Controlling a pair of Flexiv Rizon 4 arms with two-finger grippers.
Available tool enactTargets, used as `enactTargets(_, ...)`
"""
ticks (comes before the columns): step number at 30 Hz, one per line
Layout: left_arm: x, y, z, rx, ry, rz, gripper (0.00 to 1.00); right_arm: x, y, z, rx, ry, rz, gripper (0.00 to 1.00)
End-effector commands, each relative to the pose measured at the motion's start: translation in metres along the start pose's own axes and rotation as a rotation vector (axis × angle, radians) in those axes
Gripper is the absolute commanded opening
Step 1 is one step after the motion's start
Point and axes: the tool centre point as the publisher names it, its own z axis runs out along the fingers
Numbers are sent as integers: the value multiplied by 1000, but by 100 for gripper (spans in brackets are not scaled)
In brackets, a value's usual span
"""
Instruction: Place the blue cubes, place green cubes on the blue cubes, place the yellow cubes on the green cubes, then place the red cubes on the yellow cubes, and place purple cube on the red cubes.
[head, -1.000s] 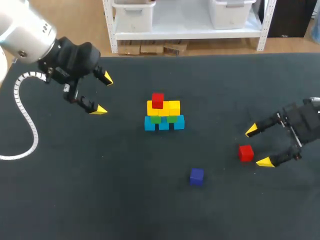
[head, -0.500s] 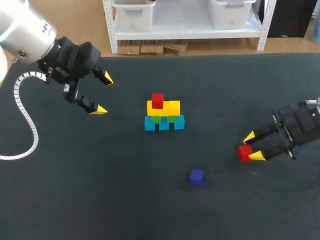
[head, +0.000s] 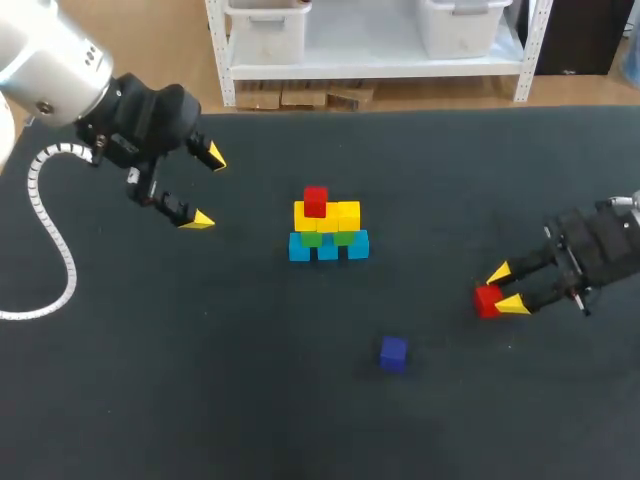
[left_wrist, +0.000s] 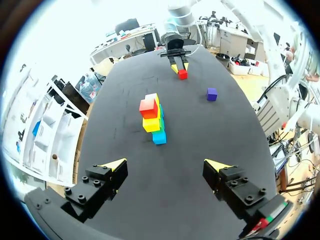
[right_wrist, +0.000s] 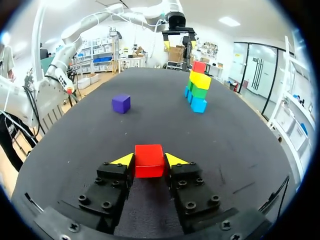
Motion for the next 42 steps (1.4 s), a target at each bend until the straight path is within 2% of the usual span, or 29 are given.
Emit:
enactTargets(1,1,0,0,-1,-2,3,100,-18,-2,-14,28,8,12,0)
enactTargets(4,1,0,0,-1,-2,3,100,-33,-10,-26,75,10,52,0)
enactTargets(8,1,0,0,-1,-2,3,100,-61,-24,-37,137,20,38,0)
enactTargets(13,1,0,0,-1,-2,3,100,-93,-43,-40,163,13,-6,0)
enactTargets(19,1,0,0,-1,-2,3,100,-122,-65,-31,174,-17,-49,0)
enactTargets(25,1,0,0,-1,-2,3,100,-138,-87,-11,169,-41,-50,0)
enactTargets(30,1,0,0,-1,-2,3,100,-146,-104,15,129,-78,-13,0)
enactTargets(42,1,0,0,-1,-2,3,100,-169,-120,57,82,-90,43,0)
